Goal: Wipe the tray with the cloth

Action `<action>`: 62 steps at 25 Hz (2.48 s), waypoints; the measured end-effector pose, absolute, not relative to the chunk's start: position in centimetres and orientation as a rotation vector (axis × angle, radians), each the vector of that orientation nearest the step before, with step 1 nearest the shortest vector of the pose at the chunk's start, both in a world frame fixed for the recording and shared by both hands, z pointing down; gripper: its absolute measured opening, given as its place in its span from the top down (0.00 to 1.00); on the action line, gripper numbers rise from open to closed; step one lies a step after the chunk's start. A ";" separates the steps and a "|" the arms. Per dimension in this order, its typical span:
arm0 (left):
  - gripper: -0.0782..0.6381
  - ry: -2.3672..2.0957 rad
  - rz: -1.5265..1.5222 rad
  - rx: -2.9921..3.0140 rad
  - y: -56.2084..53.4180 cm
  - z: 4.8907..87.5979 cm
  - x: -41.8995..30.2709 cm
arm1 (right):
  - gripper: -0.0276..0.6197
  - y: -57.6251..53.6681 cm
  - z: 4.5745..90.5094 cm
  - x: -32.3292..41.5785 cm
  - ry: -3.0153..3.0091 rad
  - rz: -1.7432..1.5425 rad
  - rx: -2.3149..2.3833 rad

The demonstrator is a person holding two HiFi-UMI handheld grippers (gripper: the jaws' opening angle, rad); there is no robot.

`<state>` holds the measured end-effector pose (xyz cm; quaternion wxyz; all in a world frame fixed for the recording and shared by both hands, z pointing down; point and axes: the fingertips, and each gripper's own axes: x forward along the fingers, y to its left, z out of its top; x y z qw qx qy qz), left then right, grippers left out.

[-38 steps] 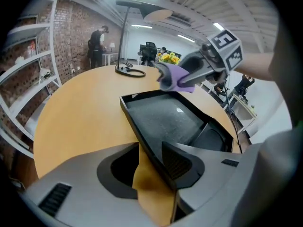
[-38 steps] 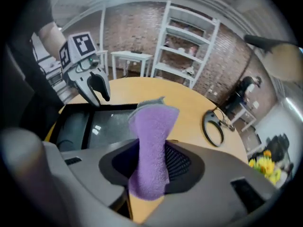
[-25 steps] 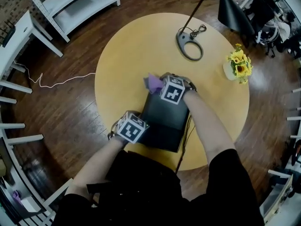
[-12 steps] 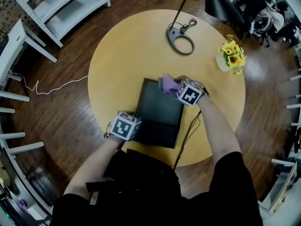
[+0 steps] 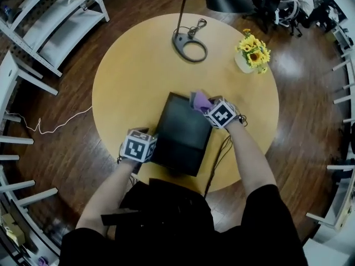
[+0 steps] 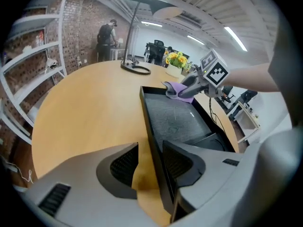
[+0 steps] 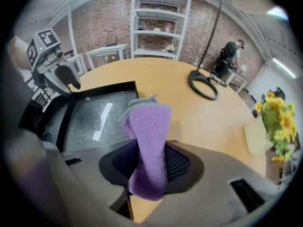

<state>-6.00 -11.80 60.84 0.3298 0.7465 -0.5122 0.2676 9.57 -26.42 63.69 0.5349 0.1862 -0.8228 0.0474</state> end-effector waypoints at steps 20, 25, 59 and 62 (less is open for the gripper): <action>0.66 -1.264 0.382 1.787 -7.6 61.0 -5.7 | 0.72 -16.5 65.0 24.4 -1.710 0.818 1.154; 0.66 -1.271 0.502 1.892 -11.7 60.3 -6.7 | 0.73 -13.4 65.0 24.0 -1.734 0.919 1.196; 0.67 -1.241 0.491 1.722 -11.7 62.9 -11.8 | 0.73 -21.5 57.7 -5.8 -2.129 -0.062 0.179; 0.65 -1.241 0.413 1.664 -11.2 63.2 -12.0 | 0.72 -21.4 58.0 -8.1 -2.034 -0.255 0.038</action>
